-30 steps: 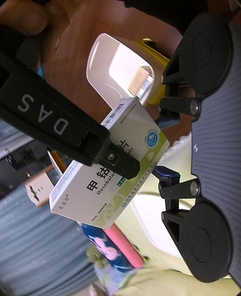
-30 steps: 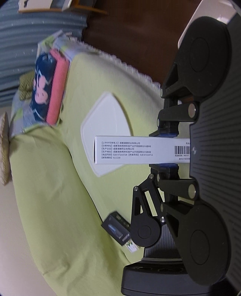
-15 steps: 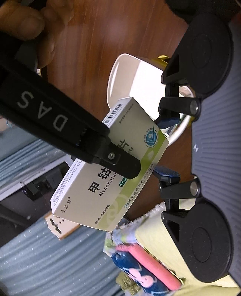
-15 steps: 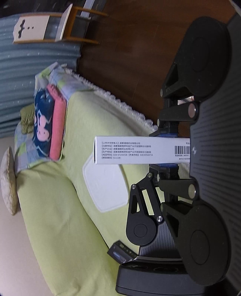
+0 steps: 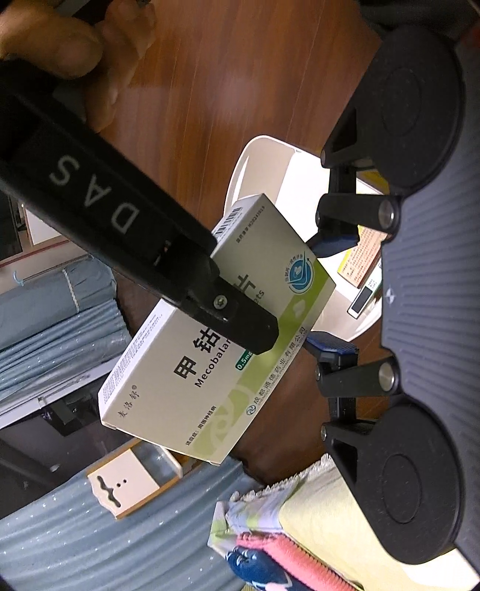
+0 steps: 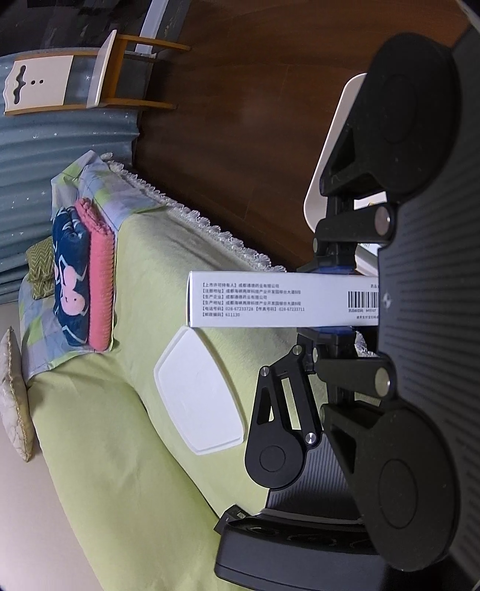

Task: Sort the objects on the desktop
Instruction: 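Carry the white-and-green box with the right gripper over the white bin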

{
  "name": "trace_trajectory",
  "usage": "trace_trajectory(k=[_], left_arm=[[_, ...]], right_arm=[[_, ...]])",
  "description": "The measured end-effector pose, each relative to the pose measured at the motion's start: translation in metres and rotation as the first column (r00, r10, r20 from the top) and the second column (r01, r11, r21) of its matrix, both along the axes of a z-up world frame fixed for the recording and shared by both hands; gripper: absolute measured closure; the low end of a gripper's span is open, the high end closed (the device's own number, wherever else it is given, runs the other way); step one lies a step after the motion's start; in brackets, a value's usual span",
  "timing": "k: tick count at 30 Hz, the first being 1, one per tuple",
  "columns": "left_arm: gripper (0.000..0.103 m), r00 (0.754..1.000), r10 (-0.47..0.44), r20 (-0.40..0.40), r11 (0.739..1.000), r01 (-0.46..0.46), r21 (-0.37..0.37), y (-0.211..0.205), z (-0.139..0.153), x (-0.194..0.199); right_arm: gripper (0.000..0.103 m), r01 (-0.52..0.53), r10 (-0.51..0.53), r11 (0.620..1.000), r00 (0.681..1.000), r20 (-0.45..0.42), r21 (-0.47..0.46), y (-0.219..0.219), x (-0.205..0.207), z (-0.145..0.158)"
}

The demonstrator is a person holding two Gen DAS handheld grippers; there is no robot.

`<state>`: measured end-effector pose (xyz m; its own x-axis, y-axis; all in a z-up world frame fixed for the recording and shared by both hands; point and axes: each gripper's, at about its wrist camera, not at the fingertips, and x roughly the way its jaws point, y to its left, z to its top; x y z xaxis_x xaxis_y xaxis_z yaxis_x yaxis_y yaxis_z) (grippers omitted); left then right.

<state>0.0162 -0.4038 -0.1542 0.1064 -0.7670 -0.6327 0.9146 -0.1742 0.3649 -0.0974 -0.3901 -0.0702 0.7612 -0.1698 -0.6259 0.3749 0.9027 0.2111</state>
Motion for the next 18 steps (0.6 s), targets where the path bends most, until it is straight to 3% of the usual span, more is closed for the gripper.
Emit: trace_trajectory(k=[18], left_arm=[[0.052,0.996,-0.083,-0.042,0.99,0.087,0.109,-0.024,-0.03,-0.006]], right_arm=[[0.081,0.067,-0.064,0.996,0.997,-0.054,0.056,-0.025,-0.015,-0.034]])
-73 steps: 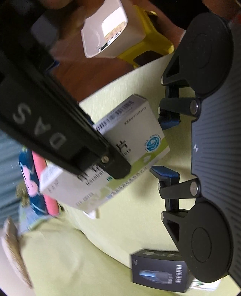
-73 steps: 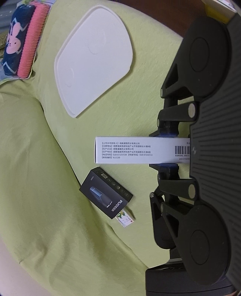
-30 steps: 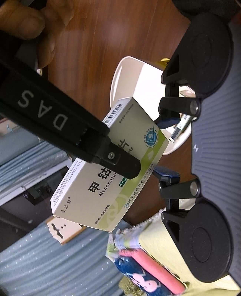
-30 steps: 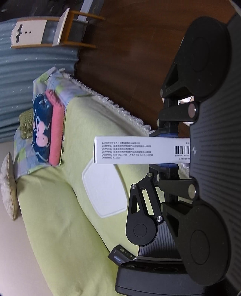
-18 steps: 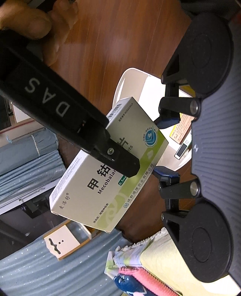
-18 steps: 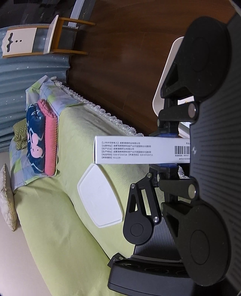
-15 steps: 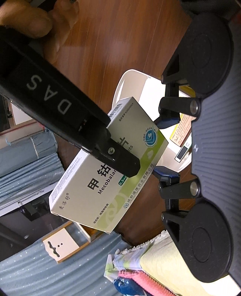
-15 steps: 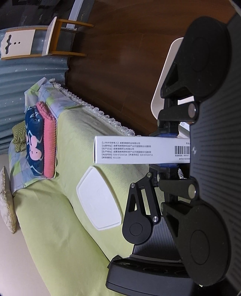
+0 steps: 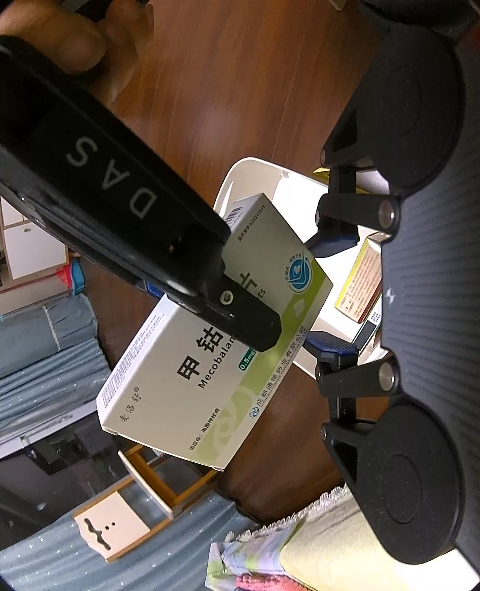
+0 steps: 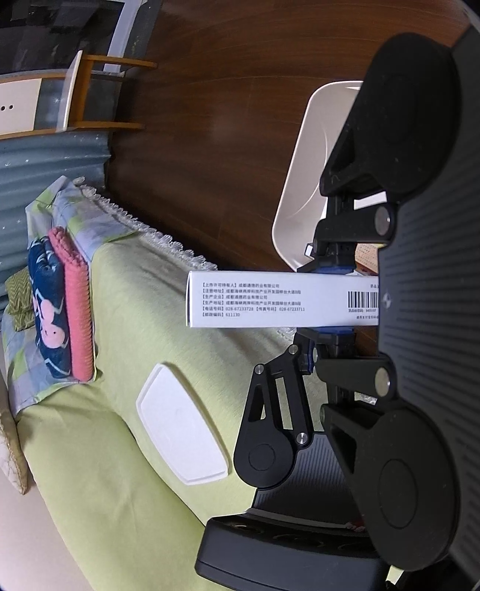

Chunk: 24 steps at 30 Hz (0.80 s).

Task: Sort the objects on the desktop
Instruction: 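Carry the white-and-green box with the right gripper over the white bin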

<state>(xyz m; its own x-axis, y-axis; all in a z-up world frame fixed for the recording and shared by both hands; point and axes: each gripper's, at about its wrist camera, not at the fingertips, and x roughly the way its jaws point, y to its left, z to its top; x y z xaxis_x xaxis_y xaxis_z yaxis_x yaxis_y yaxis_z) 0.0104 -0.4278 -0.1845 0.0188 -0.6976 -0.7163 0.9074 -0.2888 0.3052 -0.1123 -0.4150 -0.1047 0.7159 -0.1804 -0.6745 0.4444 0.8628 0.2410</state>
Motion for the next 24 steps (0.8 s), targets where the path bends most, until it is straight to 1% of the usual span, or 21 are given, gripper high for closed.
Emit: trace_trajectory(k=[7,24], left_arm=[[0.052,0.999,-0.005,-0.035,1.0,0.006,0.014,0.003,-0.006,0.003],[0.052,0.999,-0.012,-0.05,0.999,0.014,0.038,0.015,-0.01,0.002]], right_arm=[[0.081,0.012,-0.012,1.0,1.0,-0.012,0.005,-0.001,-0.005,-0.008],[0.081,0.034,-0.034,0.999,0.999,-0.029,0.024,-0.012,-0.005,-0.023]])
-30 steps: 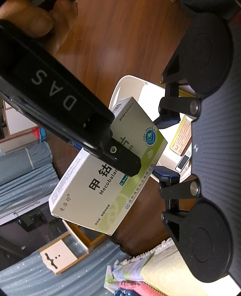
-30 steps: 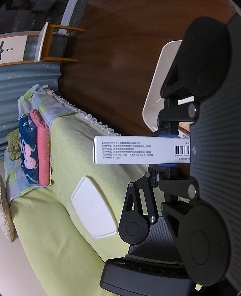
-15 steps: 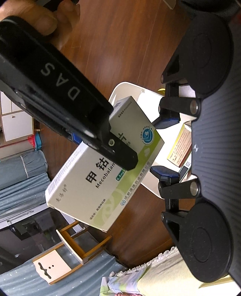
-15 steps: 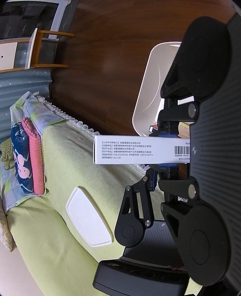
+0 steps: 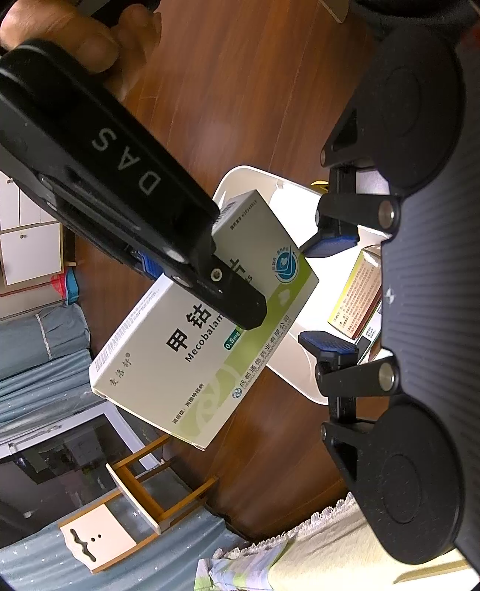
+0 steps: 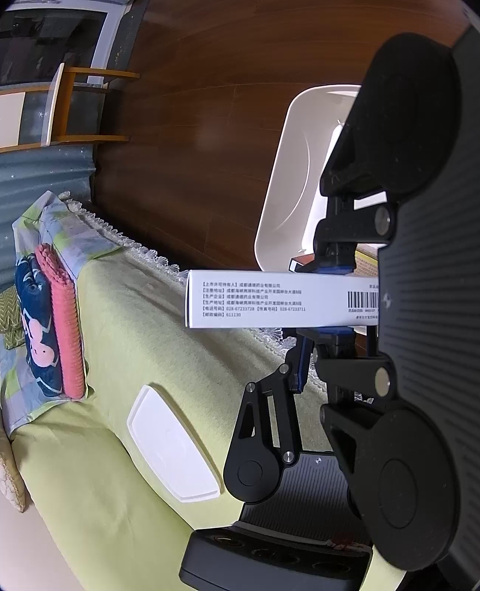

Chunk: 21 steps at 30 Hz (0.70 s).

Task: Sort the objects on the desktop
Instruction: 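Carry the white-and-green box with the right gripper over the white bin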

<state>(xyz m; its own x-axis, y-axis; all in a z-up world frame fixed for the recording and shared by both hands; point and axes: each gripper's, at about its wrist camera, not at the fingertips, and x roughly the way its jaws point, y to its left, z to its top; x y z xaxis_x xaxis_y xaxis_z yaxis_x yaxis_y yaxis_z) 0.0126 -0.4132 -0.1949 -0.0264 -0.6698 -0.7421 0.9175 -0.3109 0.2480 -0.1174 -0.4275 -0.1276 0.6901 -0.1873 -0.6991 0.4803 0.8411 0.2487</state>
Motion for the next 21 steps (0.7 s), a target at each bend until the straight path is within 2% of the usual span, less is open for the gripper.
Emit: trace_trajectory(k=[10,21], left_arm=[[0.053,1.0,0.016,-0.005,1.0,-0.016,0.0,-0.006,0.0,0.003],[0.053,0.997,0.0,0.078,0.997,-0.006,0.078,-0.014,-0.016,-0.001]], right_arm=[[0.081,0.025,-0.025,0.999,0.999,-0.027,0.024,-0.006,-0.001,-0.012],[0.081,0.061,-0.058,0.997,0.996,-0.068,0.046,-0.014,-0.002,-0.034]])
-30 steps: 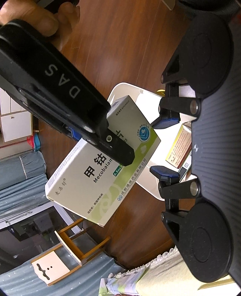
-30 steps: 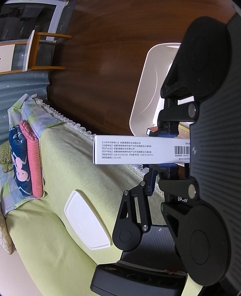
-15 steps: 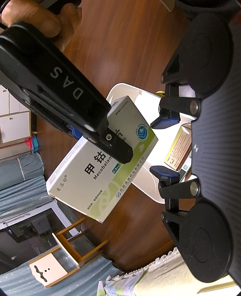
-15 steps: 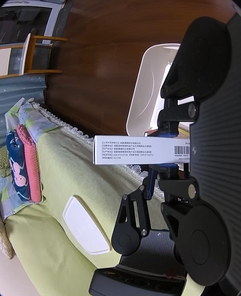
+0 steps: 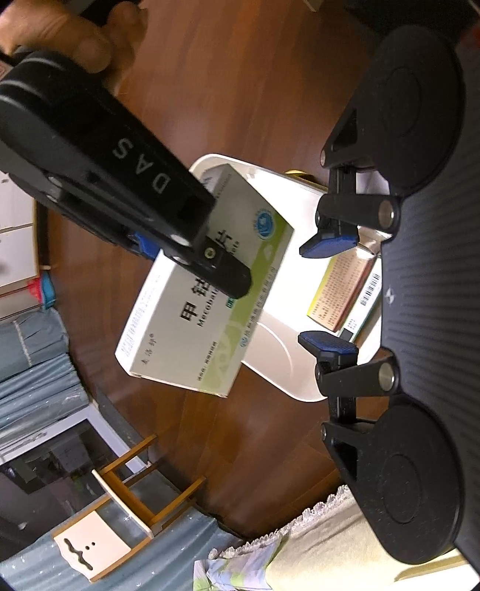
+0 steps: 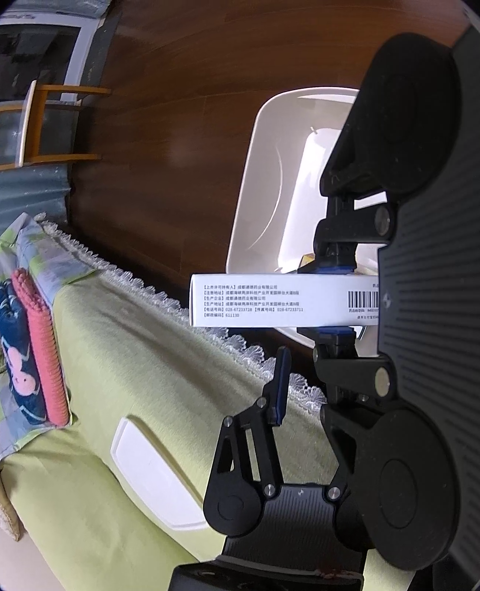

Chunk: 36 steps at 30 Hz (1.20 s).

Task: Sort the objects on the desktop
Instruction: 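Carry the white-and-green box with the right gripper over the white bin, then lower the white box into the bin beside the other boxes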

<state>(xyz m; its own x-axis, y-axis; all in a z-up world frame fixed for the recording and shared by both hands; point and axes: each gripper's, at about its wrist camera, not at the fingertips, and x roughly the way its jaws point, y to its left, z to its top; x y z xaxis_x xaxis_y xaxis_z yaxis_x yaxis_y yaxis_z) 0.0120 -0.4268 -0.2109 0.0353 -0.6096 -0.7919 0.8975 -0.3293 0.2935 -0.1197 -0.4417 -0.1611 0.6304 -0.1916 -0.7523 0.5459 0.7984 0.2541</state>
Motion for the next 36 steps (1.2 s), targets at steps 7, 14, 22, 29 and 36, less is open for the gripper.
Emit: trace_trajectory(k=[7,14,22,29,36], left_arm=[[0.053,0.997,0.002,0.083,0.998,-0.006,0.055,-0.008,-0.011,-0.001],[0.053,0.985,-0.041,0.166,0.989,0.017,0.146,-0.013,-0.028,-0.008],[0.053,0.973,-0.056,0.223,0.98,0.01,0.2,-0.018,-0.04,-0.004],[0.053,0.969,-0.042,0.245,0.976,-0.013,0.219,-0.014,-0.044,0.005],[0.053,0.959,-0.035,0.281,0.966,-0.04,0.254,-0.009,-0.053,0.014]], right_arm=[[0.081,0.051,-0.049,0.998,0.998,-0.043,0.047,-0.012,-0.003,-0.024],[0.081,0.096,-0.091,0.992,0.993,-0.071,0.079,-0.021,-0.003,-0.047],[0.081,0.12,-0.109,0.986,0.99,-0.092,0.118,-0.025,0.001,-0.068],[0.081,0.147,-0.13,0.978,0.985,-0.115,0.148,-0.029,0.009,-0.084],[0.081,0.215,-0.185,0.951,0.972,-0.146,0.223,-0.04,0.014,-0.106]])
